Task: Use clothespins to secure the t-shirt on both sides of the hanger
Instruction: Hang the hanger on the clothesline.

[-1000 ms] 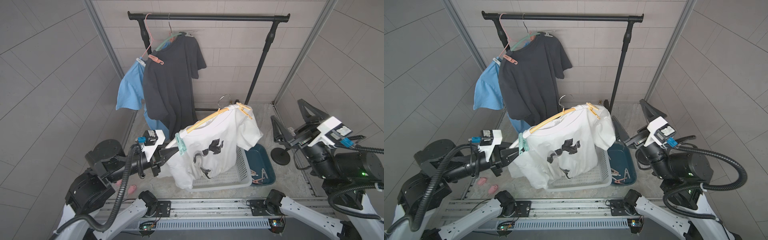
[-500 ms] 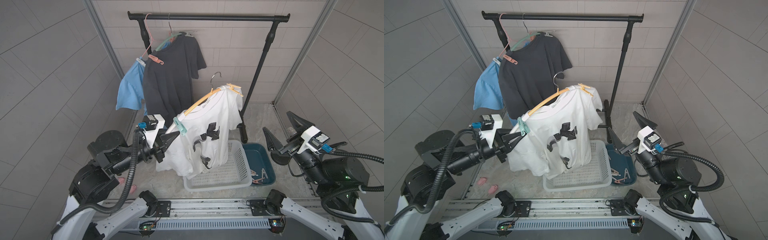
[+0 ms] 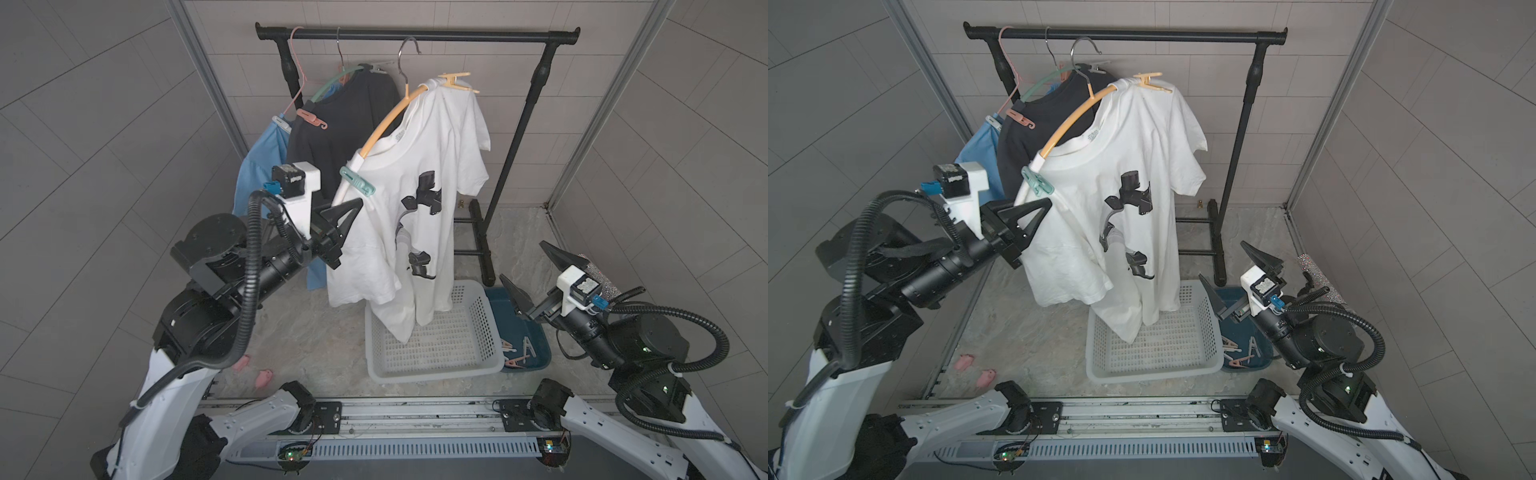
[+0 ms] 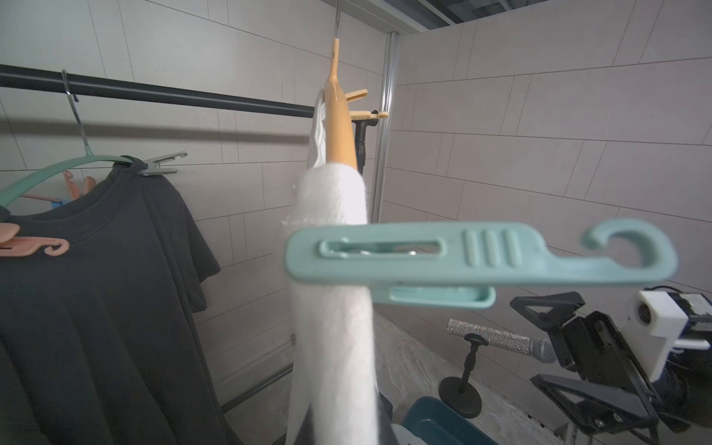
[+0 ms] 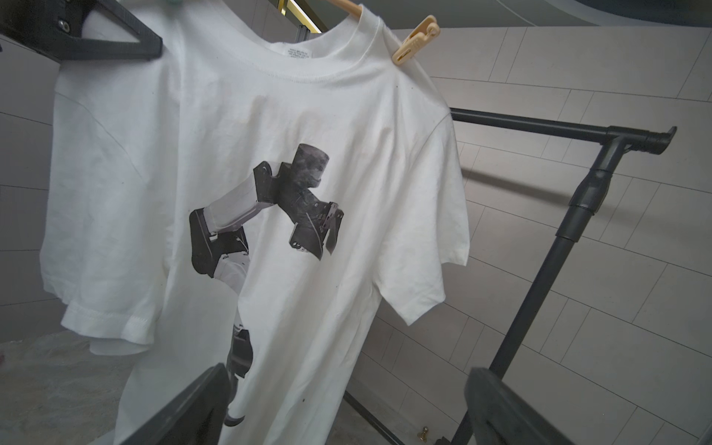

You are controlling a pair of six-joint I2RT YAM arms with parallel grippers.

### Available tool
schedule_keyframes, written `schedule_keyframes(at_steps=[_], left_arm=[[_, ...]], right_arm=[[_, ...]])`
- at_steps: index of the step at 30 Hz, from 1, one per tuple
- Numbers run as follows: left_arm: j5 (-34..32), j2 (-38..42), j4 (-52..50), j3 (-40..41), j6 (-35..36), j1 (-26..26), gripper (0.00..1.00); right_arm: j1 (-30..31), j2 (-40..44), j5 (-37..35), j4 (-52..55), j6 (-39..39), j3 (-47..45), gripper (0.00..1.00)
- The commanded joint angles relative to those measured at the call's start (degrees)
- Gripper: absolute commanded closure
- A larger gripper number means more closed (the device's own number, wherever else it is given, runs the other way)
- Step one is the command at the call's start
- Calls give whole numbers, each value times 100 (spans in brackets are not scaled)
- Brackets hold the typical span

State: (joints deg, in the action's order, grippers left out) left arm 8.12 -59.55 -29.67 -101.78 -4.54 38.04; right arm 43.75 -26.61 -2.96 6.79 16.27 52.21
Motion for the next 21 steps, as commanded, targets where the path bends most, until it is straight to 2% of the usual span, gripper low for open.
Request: schedule_keyframes(at_steps=[1,8,21], left_arm=[[-473,-120,1144,-381,-97,-16,100],[-738,-719,1168,-665,60,-14,100],[-1175,-1929,975,-1779,496,-12,100]], right_arm=[[-6,37,-200,-65,-71,-158,0],[-2,90,-135,-105,-436,-469,1],[-6,21,-25,-89,-1187,-768,0]])
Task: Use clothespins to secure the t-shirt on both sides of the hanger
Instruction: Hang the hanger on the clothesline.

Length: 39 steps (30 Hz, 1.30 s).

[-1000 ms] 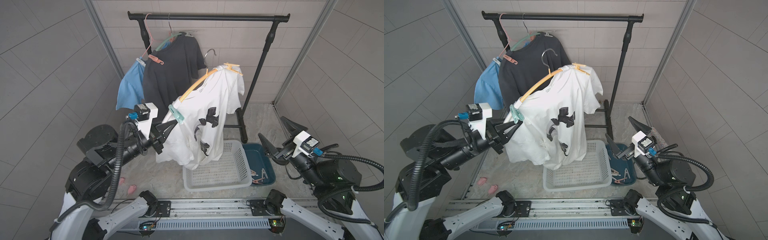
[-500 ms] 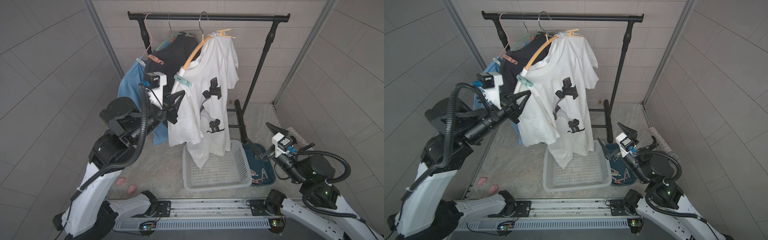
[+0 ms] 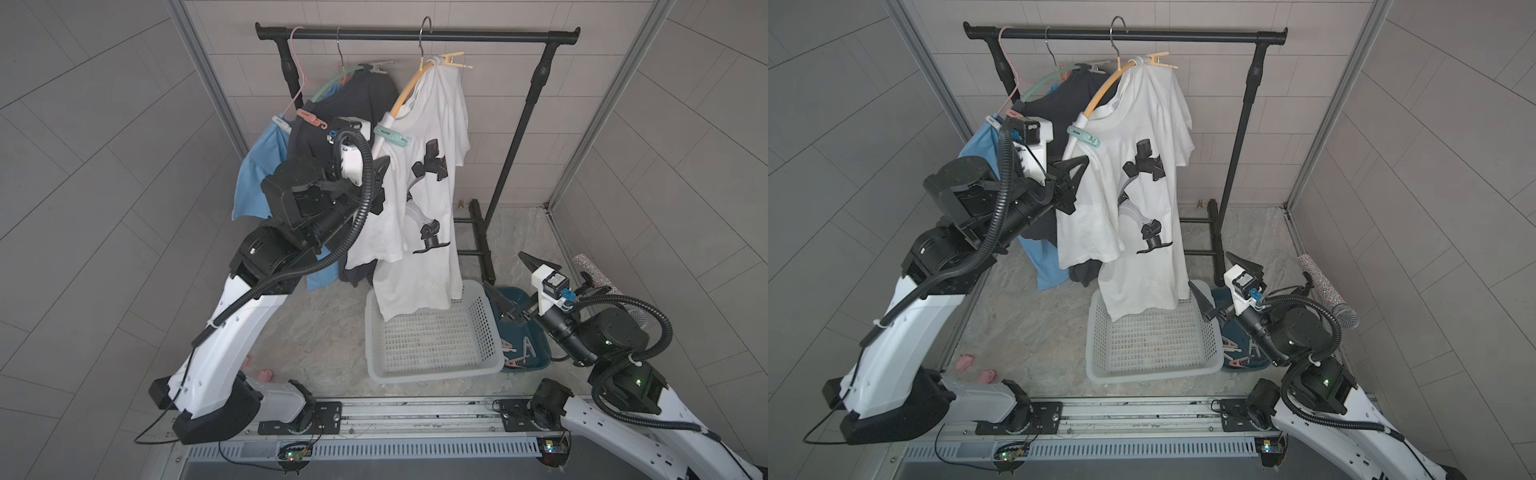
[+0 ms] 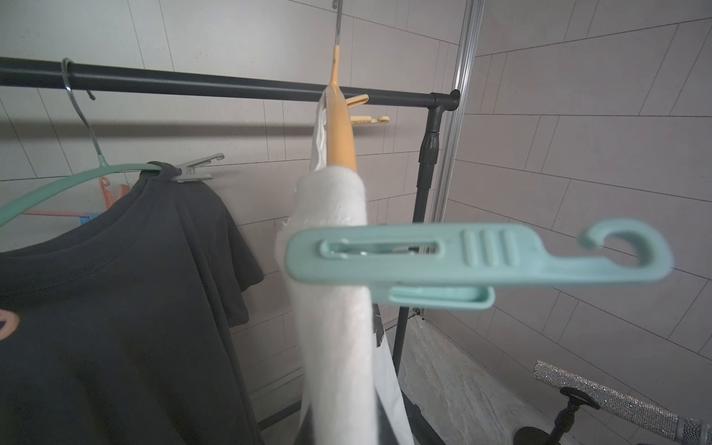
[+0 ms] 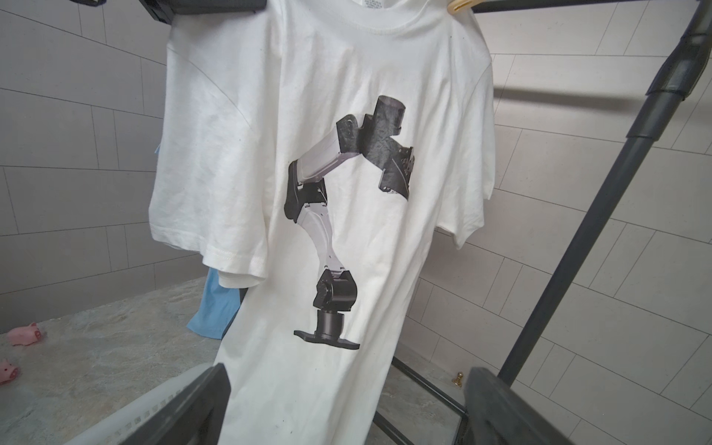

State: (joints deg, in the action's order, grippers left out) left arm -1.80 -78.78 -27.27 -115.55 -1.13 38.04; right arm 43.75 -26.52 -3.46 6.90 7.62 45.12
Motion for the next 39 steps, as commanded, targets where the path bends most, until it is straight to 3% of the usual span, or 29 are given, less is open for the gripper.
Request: schedule_keyframes(at_steps=[1,6,19,30,39], left_arm=[[-214,-67,723,-434,150,-22,100],[-405,-513,651,-750,82,-60,100],[-153,-1503,619,-1777,-217,-303,100],[-129,-2057,581,-2295,-481,-560,100],[-14,-2486,539,-2508,-661,-761,100]], right_arm=[[-11,17,71,-100,-344,-89,0],[-6,26,218,-126,-450,-201,0],[-6,-184,140,-298,-893,-354,0],[-2,-1052,-79,-462,-1539,-522,0],[2,-2049,395,-985,-1876,-566,0]])
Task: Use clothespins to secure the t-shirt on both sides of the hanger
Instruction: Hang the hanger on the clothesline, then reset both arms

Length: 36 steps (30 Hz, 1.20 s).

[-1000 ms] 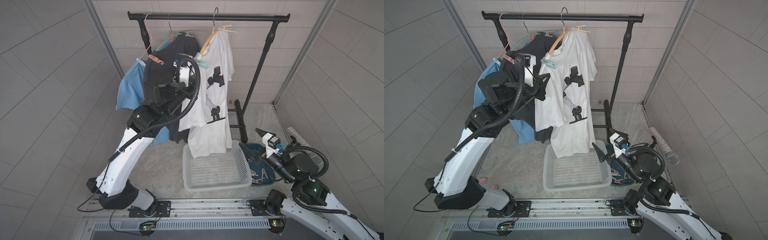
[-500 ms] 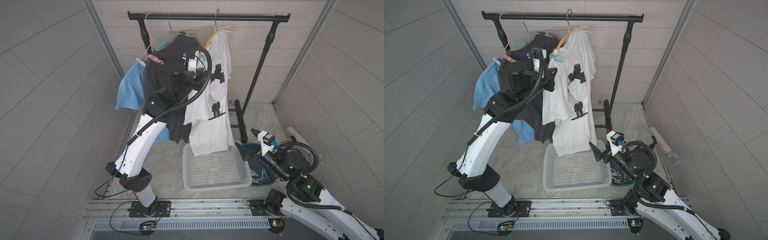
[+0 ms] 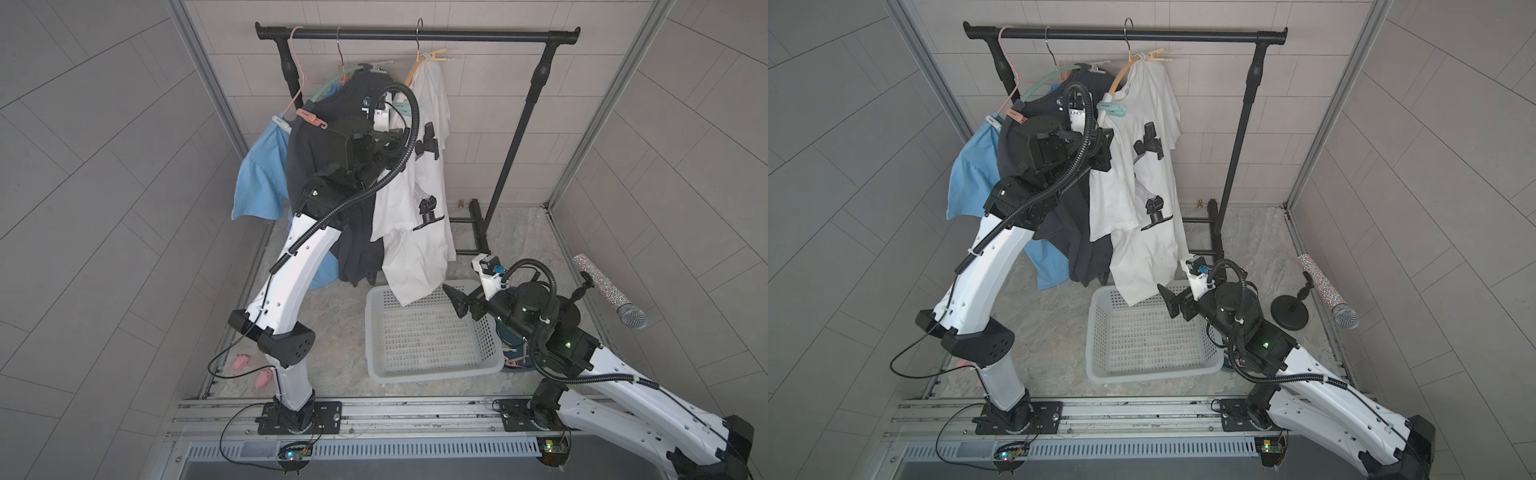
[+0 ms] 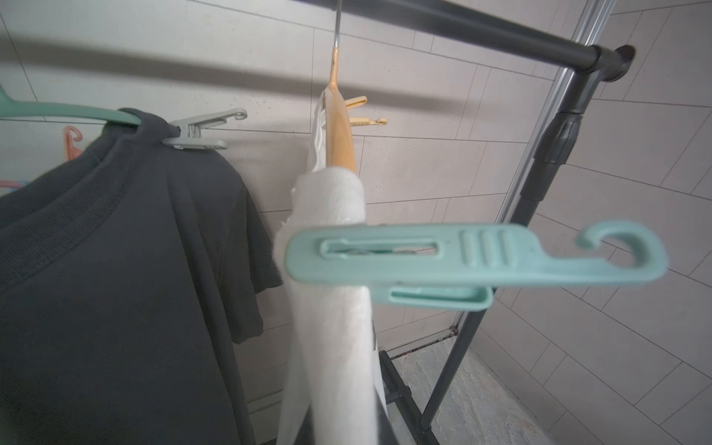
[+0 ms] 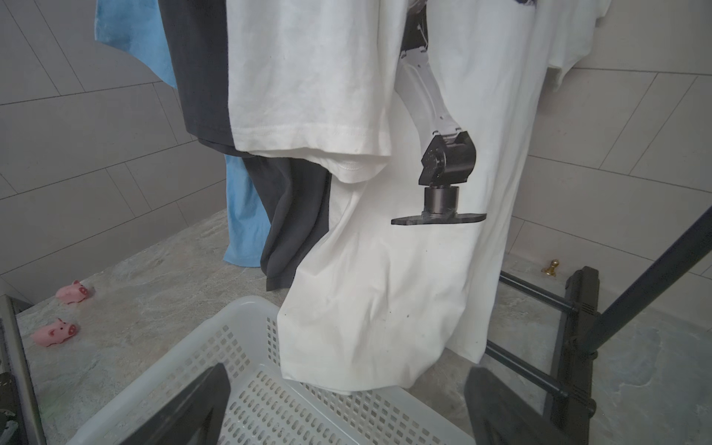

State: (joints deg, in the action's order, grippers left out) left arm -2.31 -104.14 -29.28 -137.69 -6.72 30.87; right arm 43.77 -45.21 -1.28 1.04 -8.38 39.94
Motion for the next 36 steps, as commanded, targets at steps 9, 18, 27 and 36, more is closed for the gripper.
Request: schedule_keyframes(at_steps=[9,18,27,36], left_arm=[[120,139,493,-95,-119,-62,95],[2,1758,880,1653,-82,-61,0],[-955,5001,1592,5880,-91,-63,0],[-3245,6744,1876,9900,-571,-92,0]], right_arm=[[129,-1647,353,-1696,-383,-3,0],[141,-1487,-602,-1618,-6,148,0],[-225,1281,-2935,-813,1503,-1016,0],[-1285,2387,-3668,-1284,1885,-2411,0]])
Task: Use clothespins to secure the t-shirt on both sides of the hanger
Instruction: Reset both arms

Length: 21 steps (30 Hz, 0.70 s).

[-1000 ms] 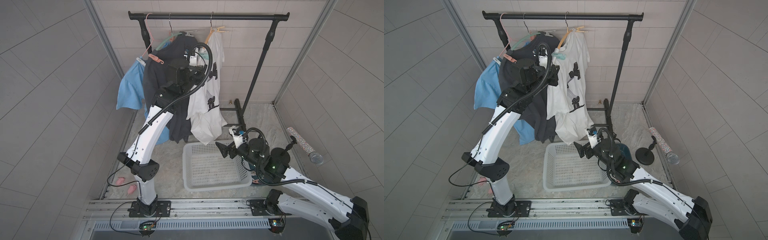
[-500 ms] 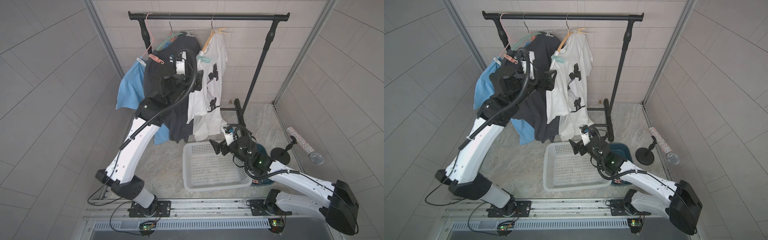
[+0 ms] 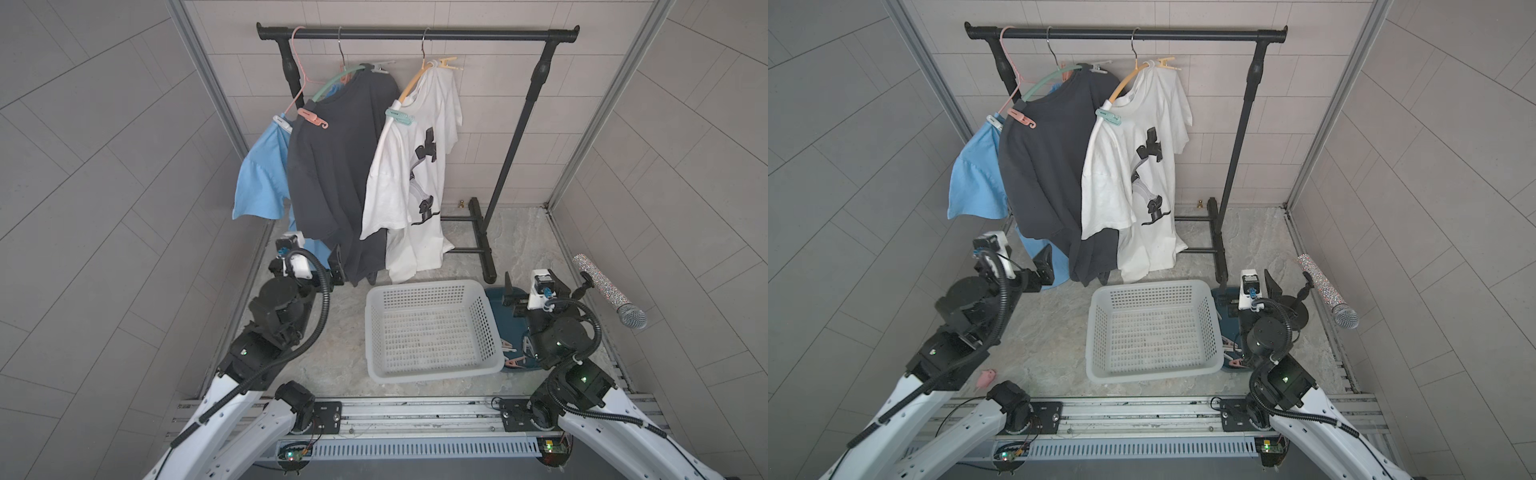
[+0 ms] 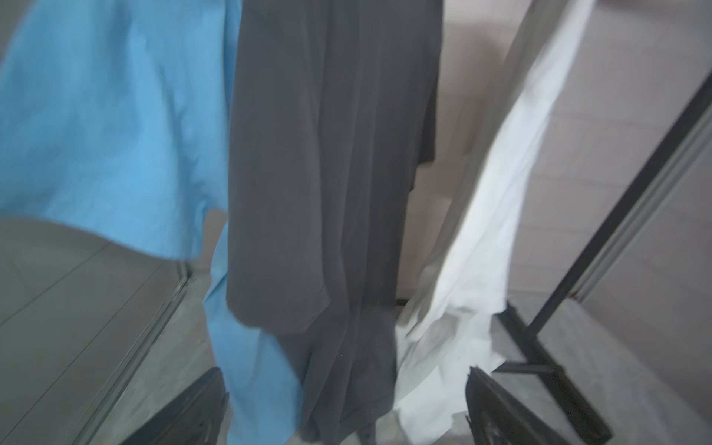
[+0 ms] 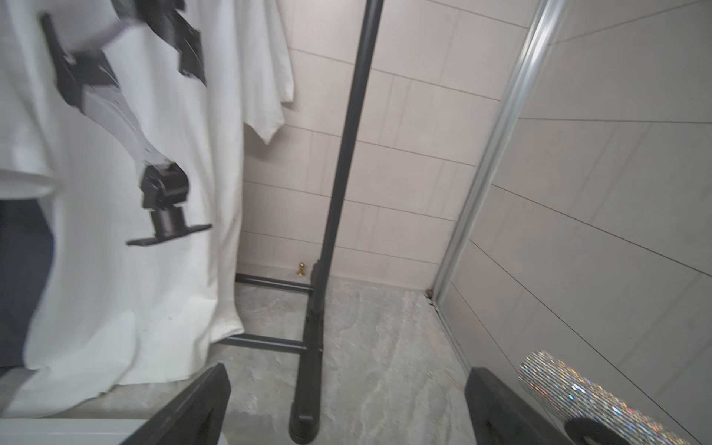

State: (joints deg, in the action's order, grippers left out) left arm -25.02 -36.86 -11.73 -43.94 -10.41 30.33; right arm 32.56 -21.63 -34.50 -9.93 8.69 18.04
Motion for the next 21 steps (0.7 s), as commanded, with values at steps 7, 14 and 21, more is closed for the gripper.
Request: schedule_keyframes(at_steps=[7,14,21], left_arm=[[-1930,-505,1398,1546,-222,-665,0],[-1879,-1472,3297,2315,163,-1085,0],[-1435,-2820,4902,2874,396,-1495,0]], right_arm=[[-908,-1142,-83,-2130,101,-1046,0],[-1471,-3038,136,-3017,-640,-818,0],[-1951,-4484,540,-4281,-763,-905,0]])
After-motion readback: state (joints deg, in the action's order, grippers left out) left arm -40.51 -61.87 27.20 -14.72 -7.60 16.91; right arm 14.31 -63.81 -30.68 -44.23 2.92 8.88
